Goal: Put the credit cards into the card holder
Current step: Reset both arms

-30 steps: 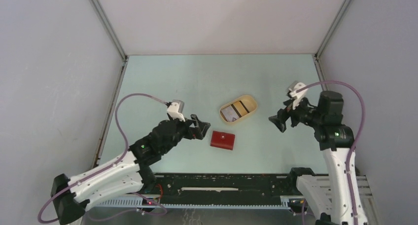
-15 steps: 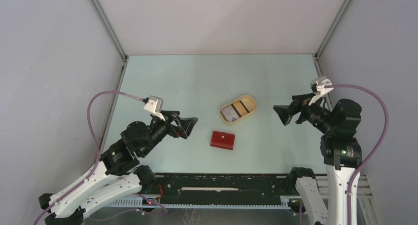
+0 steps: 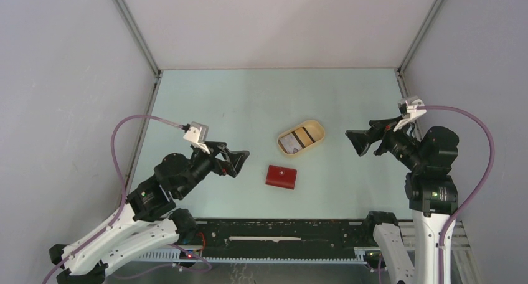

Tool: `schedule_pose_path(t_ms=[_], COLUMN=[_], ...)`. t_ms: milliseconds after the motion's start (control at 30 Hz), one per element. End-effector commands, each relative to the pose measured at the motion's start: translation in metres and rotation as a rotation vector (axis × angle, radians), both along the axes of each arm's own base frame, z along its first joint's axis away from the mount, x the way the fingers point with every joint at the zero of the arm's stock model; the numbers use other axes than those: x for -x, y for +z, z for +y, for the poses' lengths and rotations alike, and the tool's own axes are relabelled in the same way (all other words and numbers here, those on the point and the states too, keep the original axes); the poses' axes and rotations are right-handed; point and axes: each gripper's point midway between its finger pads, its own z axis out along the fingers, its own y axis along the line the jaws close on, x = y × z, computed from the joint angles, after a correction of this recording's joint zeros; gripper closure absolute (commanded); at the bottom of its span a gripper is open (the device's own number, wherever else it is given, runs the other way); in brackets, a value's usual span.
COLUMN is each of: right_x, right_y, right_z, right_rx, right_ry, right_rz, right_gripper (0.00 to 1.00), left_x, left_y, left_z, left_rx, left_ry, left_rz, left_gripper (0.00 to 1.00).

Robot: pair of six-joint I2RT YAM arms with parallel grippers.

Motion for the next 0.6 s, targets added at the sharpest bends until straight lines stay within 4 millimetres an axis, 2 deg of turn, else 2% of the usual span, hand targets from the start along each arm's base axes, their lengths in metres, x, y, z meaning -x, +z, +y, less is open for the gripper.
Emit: schedule_pose_path(t_ms=[0,567], right_x=[0.0002,0.0023], right_y=[0.0191,0.0171], right_z=[-0.0010,0.0004], right_rx=[-0.010,-0.003], right_ry=[-0.013,0.000], right_rz=[-0.054,-0.052], right_gripper=[0.00,0.00], left_x=[0.0005,0.0002], left_y=[0.0162,0.0135], left_z=[0.0034,0.0024], left_rx=[0.010,0.006], left_ry=[-0.005,-0.010], left_rz=[-0.047,-0.056], left_gripper=[0.00,0.00])
